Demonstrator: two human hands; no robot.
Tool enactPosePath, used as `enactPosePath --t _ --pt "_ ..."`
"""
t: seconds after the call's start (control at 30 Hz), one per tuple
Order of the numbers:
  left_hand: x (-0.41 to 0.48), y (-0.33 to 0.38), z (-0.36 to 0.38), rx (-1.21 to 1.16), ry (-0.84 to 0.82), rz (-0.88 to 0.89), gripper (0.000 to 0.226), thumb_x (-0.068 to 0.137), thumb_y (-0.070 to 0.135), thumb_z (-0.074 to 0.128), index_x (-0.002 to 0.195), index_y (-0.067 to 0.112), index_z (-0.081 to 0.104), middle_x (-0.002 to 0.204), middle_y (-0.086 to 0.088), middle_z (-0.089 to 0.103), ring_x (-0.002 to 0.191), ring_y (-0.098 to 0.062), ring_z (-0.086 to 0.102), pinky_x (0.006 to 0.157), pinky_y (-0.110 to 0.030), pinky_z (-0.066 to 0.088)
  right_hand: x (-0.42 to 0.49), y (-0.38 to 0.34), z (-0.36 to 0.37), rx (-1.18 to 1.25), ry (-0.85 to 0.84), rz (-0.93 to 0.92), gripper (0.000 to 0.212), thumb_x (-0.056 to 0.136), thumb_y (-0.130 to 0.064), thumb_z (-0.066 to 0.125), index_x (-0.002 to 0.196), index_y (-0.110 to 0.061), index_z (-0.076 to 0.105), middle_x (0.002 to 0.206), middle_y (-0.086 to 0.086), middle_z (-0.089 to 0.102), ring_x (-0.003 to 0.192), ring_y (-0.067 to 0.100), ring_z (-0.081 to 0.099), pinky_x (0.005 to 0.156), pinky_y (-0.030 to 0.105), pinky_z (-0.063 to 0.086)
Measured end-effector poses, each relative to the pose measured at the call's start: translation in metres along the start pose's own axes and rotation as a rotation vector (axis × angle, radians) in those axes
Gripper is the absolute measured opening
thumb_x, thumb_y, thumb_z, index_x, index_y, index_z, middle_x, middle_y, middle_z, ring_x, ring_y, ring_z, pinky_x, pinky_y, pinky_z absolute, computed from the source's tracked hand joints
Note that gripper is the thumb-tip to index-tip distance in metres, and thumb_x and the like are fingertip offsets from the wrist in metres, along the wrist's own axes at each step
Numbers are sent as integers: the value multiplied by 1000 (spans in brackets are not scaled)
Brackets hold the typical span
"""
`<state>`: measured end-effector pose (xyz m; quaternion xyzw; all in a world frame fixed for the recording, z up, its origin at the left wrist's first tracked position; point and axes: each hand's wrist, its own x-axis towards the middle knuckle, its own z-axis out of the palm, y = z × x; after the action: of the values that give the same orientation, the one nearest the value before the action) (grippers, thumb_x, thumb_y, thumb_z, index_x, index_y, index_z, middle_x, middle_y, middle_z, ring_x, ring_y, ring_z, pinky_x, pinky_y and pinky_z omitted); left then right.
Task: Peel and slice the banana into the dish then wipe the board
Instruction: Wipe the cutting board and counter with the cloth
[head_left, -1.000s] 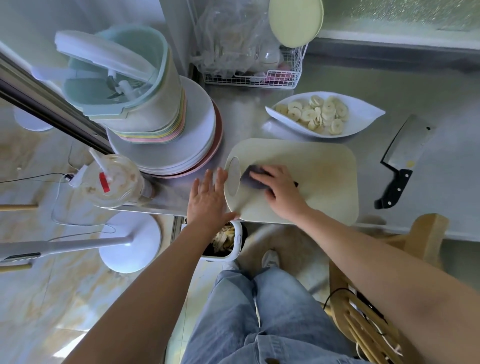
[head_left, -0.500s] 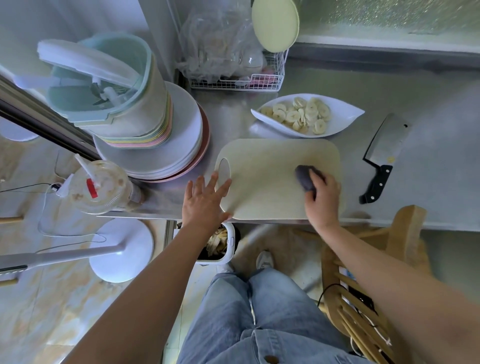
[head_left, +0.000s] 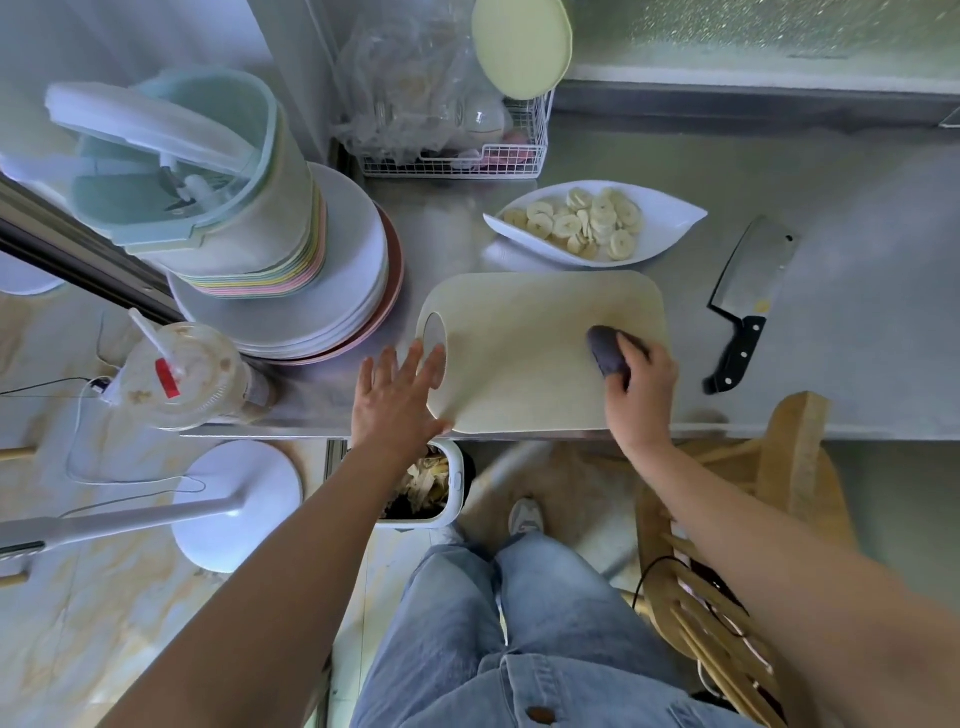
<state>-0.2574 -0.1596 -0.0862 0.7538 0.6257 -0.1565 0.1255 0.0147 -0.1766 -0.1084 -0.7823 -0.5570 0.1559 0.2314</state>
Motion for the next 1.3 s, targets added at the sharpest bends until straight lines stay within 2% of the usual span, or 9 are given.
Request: enactPosePath --t 0.23,0.4,0.53,0.77,0.87,0.97,1.03,1.17,1.3 --pt "2 -2 2 -4 13 -12 106 82 63 58 152 24 -11 162 2 7 148 -26 3 121 -45 1 -52 -49 19 282 -449 -328 43 78 -7 54 119 -9 66 111 10 60 103 22 54 95 31 42" --pt "6 -3 6 -56 15 -87 120 73 65 66 151 12 -8 156 -10 25 148 -23 9 121 -43 1 34 -20 1 198 22 35 45 81 -5 51 124 -1 59 119 23 52 112 35 49 101 30 33" --pt "8 -3 6 -55 6 -89 120 72 66 67 152 14 -5 157 -7 22 148 -23 9 121 -43 1 78 -8 10 -20 60 361 44 89 -5 47 133 -4 48 134 21 38 121 40 36 101 40 33" --pt "7 -1 3 0 -1 -103 125 71 68 65 151 8 -10 154 -8 27 147 -23 8 120 -42 -3 25 -65 57 183 -322 -313 42 78 -1 54 117 -9 67 107 14 60 99 32 55 92 31 40" --pt "6 0 1 31 -4 -100 124 73 68 63 151 7 -11 155 -8 25 147 -23 8 120 -42 -3 -3 -66 39 213 -498 -432 40 77 -2 53 109 -14 72 100 7 62 95 22 54 88 22 37" --pt "6 -1 2 31 -4 -99 124 73 69 62 151 7 -11 155 -8 25 147 -23 8 120 -43 -2 -26 -58 17 178 -797 -496 41 77 -1 52 108 -19 72 101 3 61 97 17 53 87 28 42" --pt "5 -1 2 22 1 -98 124 73 69 63 151 8 -11 156 -8 23 147 -23 8 120 -43 -2 -25 -49 4 254 -717 -409 44 76 0 50 107 -20 73 104 1 62 100 16 55 90 30 44" --pt "4 2 2 6 -12 -103 123 75 67 62 151 9 -14 159 -8 17 148 -23 3 120 -44 -2 8 -21 -2 184 -187 -110 45 81 4 52 122 -10 62 115 12 56 109 28 51 100 38 42" --pt "4 3 0 0 -25 -126 122 77 65 62 150 8 -16 161 -9 9 149 -23 -6 120 -43 -5 -21 -22 18 72 -304 -317 42 81 6 57 121 -8 64 113 16 58 103 33 53 92 33 40"
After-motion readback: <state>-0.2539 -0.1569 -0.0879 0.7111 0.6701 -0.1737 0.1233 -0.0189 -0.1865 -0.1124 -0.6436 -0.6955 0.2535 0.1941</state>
